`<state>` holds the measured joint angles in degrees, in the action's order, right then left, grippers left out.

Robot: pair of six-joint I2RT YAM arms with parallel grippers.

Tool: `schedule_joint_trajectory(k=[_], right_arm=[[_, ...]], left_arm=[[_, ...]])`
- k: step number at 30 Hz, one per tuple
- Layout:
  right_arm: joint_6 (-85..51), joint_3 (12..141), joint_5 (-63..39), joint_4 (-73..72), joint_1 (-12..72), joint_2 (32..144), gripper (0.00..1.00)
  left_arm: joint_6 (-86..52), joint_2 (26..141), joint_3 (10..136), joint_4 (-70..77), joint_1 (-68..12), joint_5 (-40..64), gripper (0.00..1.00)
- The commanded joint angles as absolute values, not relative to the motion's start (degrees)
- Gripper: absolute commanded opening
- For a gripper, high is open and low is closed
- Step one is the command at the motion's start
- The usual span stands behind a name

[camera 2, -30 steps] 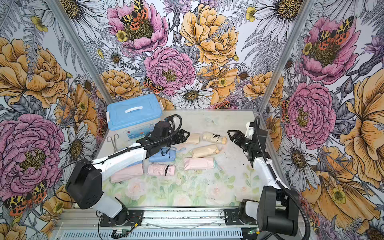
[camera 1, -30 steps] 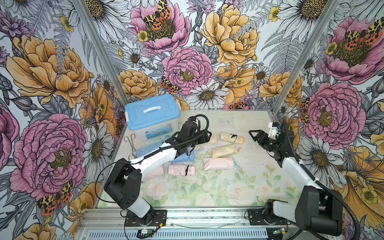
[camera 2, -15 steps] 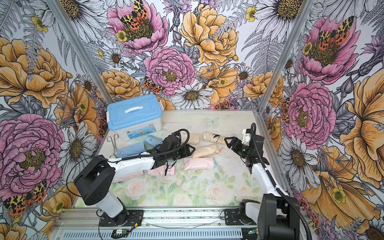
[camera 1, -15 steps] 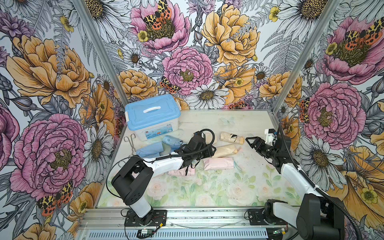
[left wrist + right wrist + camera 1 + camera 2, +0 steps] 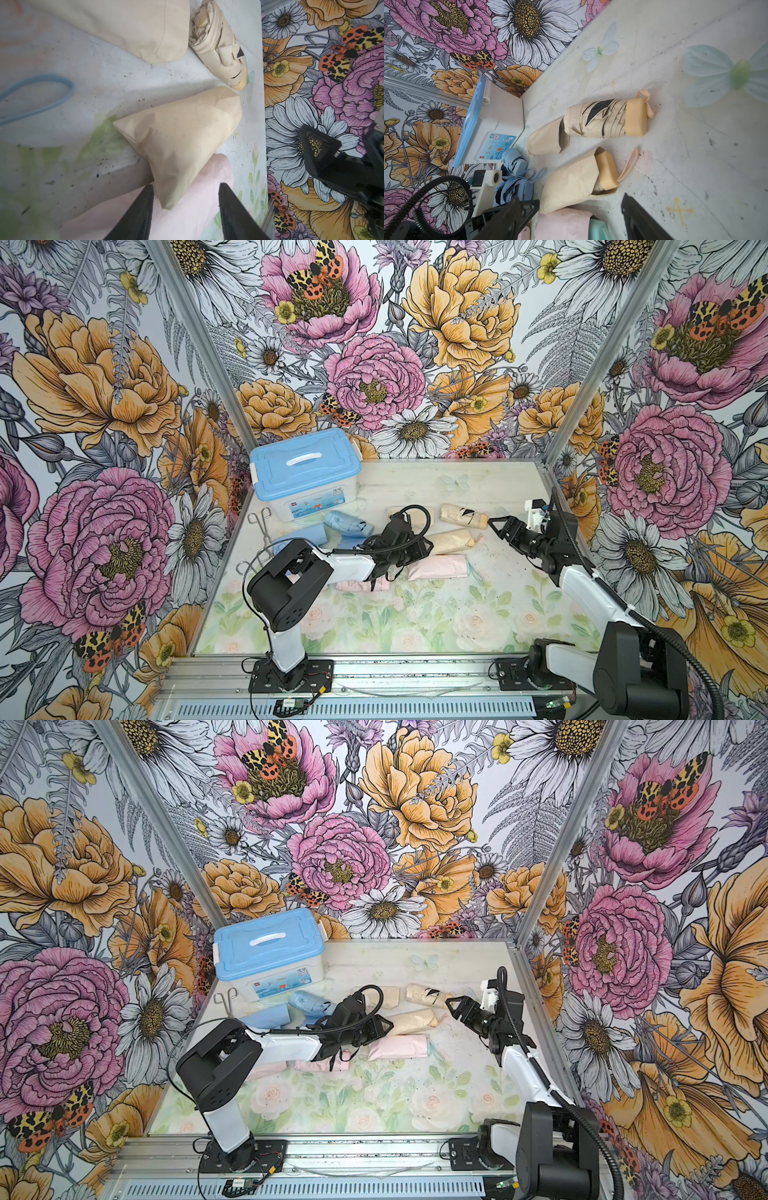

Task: Take umbrellas out of sleeves
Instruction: Take out the umbrella from the umbrella sleeve.

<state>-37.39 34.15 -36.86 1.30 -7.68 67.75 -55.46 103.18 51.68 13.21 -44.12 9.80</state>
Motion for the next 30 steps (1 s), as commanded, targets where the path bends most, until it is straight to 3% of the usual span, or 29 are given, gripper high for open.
schedule_joint_trajectory(k=[1,16,20,25,27,30], right_arm=[[-36.2,34.0,-37.3,1.0,-7.1,68.2,0.79],[-35.7,33.9,-37.4,1.1,-6.9,71.2,0.79],[-35.4,33.9,-37.3,1.1,-6.9,71.9,0.79],[-35.3,33.9,-37.1,1.1,-6.6,72.9,0.79],[-35.3,34.1,-37.2,1.1,-6.4,73.5,0.79],[-35.2,34.2,-37.2,1.1,-6.1,74.2,0.78]], left_arm=[[-56.9,103.8,51.5,16.9,-43.4,11.0,0.52],[-59.2,112.2,54.1,22.7,-43.2,13.7,0.41],[-59.0,113.3,55.7,22.7,-43.1,14.7,0.29],[-57.5,113.6,56.2,21.5,-42.4,14.4,0.05],[-56.3,113.2,56.2,20.0,-41.9,14.2,0.00],[-54.8,112.4,55.8,18.6,-40.7,14.1,0.00]])
